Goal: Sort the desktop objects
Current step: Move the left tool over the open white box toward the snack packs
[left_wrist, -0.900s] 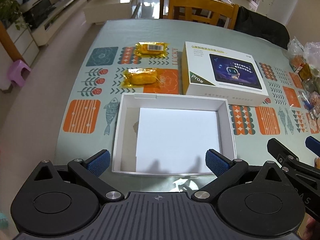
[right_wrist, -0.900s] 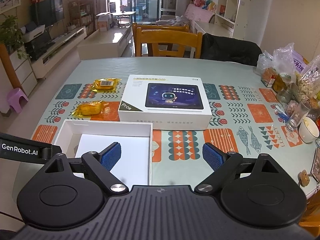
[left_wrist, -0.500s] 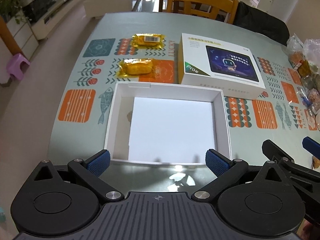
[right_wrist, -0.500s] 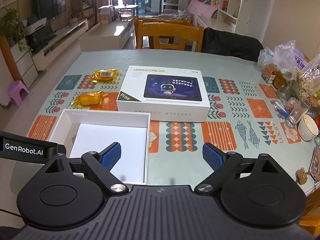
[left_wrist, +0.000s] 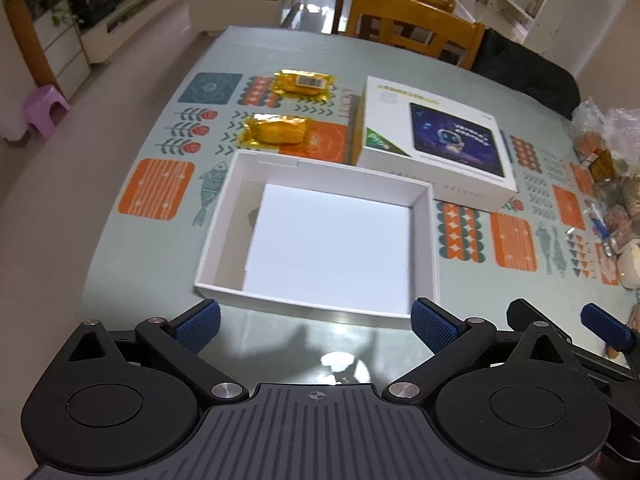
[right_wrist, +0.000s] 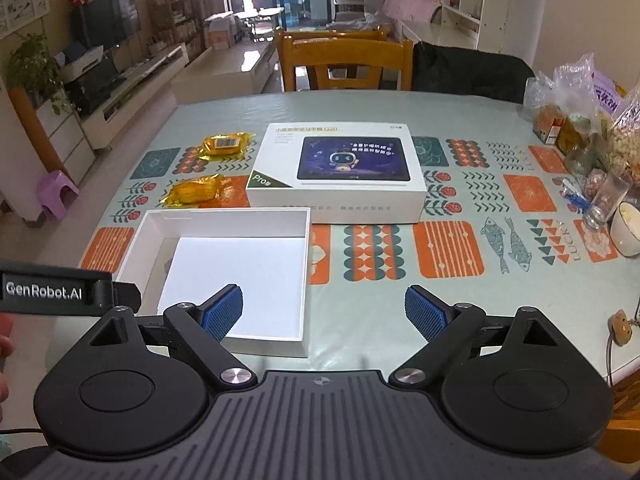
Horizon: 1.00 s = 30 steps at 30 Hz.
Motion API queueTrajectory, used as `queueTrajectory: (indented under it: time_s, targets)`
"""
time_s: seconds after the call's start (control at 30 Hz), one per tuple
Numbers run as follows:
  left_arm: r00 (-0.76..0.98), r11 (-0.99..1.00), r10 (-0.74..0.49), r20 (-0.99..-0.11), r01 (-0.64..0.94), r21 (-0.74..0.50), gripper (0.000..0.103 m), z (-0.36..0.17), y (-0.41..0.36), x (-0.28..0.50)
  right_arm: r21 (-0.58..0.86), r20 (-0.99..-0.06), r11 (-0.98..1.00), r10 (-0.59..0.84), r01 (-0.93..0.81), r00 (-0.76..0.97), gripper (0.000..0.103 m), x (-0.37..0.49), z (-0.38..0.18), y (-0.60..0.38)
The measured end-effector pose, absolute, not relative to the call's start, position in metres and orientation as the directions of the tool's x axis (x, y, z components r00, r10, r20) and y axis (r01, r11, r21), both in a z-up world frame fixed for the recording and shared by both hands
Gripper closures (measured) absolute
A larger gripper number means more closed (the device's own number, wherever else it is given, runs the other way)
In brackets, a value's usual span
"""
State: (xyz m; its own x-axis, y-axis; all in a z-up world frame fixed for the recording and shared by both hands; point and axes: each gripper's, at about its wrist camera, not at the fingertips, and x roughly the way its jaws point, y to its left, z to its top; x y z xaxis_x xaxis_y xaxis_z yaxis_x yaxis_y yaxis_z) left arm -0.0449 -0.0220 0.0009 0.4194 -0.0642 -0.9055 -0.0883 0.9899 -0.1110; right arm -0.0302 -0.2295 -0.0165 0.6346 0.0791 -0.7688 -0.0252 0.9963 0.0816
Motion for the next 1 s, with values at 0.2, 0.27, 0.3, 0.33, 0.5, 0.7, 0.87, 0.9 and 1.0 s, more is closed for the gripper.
queueTrajectory:
  time_s: [0.2, 0.27, 0.3, 0.33, 0.5, 0.7, 0.87, 0.9, 1.0]
  targets:
    - [0.414, 0.988, -0.103, -0.904, -0.064, -0.142, 0.000, 0.002, -0.030, -0.048, 0.121, -0.769, 0.993, 0.097, -0.005, 0.632, 0.000, -0.042, -0.015, -0.244]
    - [0.414, 0.989, -0.099, -0.905, -0.058, -0.135, 0.000, 0.002, -0.034, -0.048, 0.124, -0.771, 0.992, 0.094, 0.003, 0.630, 0.000, -0.046, -0.015, -0.246]
    - [0.418, 0.991, -0.089, -0.904, -0.058, -0.125, 0.000, 0.002, -0.035, -0.050, 0.125, -0.771, 0.992, 0.093, 0.007, 0.630, 0.000, -0.048, -0.015, -0.248]
    - [0.421, 0.992, -0.075, -0.904, -0.058, -0.109, 0.000, 0.003, -0.036, -0.050, 0.099, -0.771, 0.995, 0.069, 0.012, 0.633, 0.000, -0.049, -0.015, -0.246]
    - [0.430, 0.994, 0.008, -0.903, -0.105, -0.042, 0.000, 0.008, -0.034, -0.050, -0.001, -0.724, 0.998, -0.043, 0.061, 0.689, 0.000, -0.045, -0.005, -0.243]
    - [0.437, 0.994, 0.017, -0.899, -0.103, -0.032, 0.000, 0.014, -0.032, -0.047, 0.182, -0.708, 0.980, 0.071, 0.084, 0.703, 0.000, -0.047, -0.002, -0.262]
    - [0.425, 0.993, 0.033, -0.904, -0.120, -0.020, 0.000, 0.013, -0.029, -0.042, 0.246, -0.718, 0.963, 0.105, 0.110, 0.688, 0.000, -0.054, -0.006, -0.263]
    - [0.425, 0.992, 0.036, -0.904, -0.127, -0.020, 0.000, 0.013, -0.028, -0.042, 0.281, -0.709, 0.953, 0.124, 0.117, 0.694, 0.000, -0.053, -0.006, -0.269]
    - [0.426, 0.990, 0.044, -0.904, -0.142, -0.019, 0.000, 0.013, -0.027, -0.039, 0.400, -0.688, 0.905, 0.192, 0.144, 0.700, 0.000, -0.055, -0.010, -0.286]
